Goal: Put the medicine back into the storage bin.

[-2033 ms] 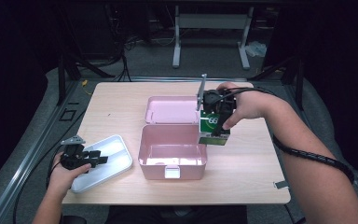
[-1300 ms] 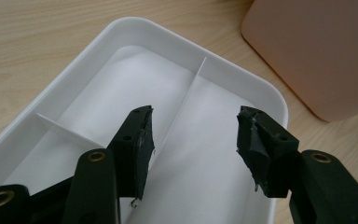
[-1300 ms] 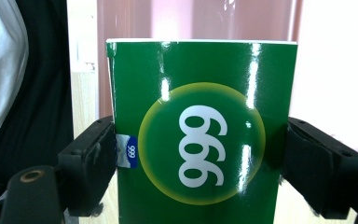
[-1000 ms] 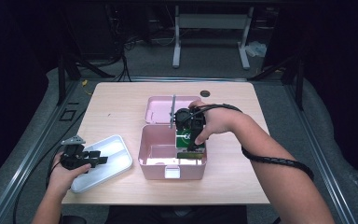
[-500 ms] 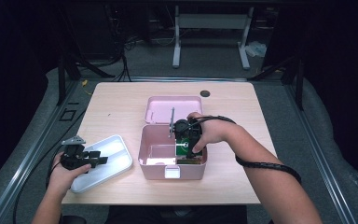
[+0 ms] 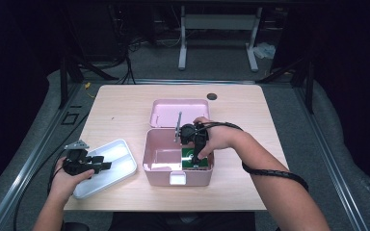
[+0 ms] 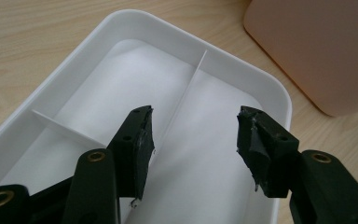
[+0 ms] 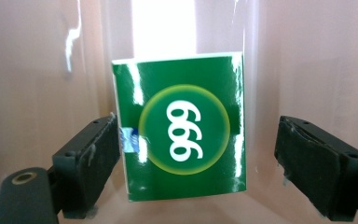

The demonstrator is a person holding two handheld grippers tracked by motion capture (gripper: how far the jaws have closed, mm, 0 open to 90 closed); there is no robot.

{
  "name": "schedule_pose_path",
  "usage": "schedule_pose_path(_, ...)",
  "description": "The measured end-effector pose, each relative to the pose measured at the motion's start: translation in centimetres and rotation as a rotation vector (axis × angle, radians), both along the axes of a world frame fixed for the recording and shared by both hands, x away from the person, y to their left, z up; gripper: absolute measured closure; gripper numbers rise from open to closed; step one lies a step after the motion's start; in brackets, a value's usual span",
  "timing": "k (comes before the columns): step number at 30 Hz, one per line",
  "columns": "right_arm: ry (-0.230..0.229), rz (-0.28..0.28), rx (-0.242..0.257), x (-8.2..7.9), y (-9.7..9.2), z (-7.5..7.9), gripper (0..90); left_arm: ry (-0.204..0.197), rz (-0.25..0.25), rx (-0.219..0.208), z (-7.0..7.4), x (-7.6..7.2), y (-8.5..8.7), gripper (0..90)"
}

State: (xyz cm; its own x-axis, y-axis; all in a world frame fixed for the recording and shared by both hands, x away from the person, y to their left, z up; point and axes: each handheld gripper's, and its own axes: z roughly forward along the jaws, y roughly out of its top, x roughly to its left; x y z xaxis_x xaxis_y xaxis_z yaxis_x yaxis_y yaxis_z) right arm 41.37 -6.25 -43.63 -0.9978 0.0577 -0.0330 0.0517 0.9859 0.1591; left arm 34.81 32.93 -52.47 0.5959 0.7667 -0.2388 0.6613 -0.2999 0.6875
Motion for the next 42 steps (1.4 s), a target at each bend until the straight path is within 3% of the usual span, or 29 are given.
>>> schedule_pose_path(1, -0.010, -0.001, 0.005, -0.1, 0.0, 0.2, 14.2, 0.000, 0.000, 0.001, 0.0, 0.0, 0.0, 46.0)
schedule_pose_path(2, 0.012, 0.010, -0.022, -0.1, 0.1, 0.6, 14.3, 0.000, 0.000, 0.001, 0.0, 0.0, 0.0, 46.0)
schedule_pose_path(8, -0.018, 0.015, -0.021, -0.5, 0.0, 0.8, 14.4, -0.001, -0.001, 0.002, 0.0, 0.0, 0.0, 45.9)
schedule_pose_path(19, -0.016, 0.012, -0.032, -0.6, -0.2, 1.3, 17.9, -0.002, 0.000, 0.001, 0.0, 0.0, 0.0, 45.9)
schedule_pose_path(24, -0.018, 0.008, -0.034, -0.7, -0.9, 2.4, 19.3, -0.001, 0.001, 0.001, 0.0, -0.1, 0.1, 45.8)
schedule_pose_path(28, -0.034, -0.027, -0.037, -0.9, -2.8, 3.3, 20.2, -0.003, 0.003, 0.001, 0.1, -0.1, 0.1, 45.5)
schedule_pose_path(34, -0.040, -0.103, -0.052, -0.8, -7.1, 4.4, 22.3, -0.001, 0.005, 0.001, 0.1, -0.1, 0.1, 45.3)
schedule_pose_path(42, -0.033, -0.210, -0.075, -0.7, -12.1, 4.3, 24.6, -0.001, 0.004, 0.007, 0.1, -0.1, 0.0, 45.4)
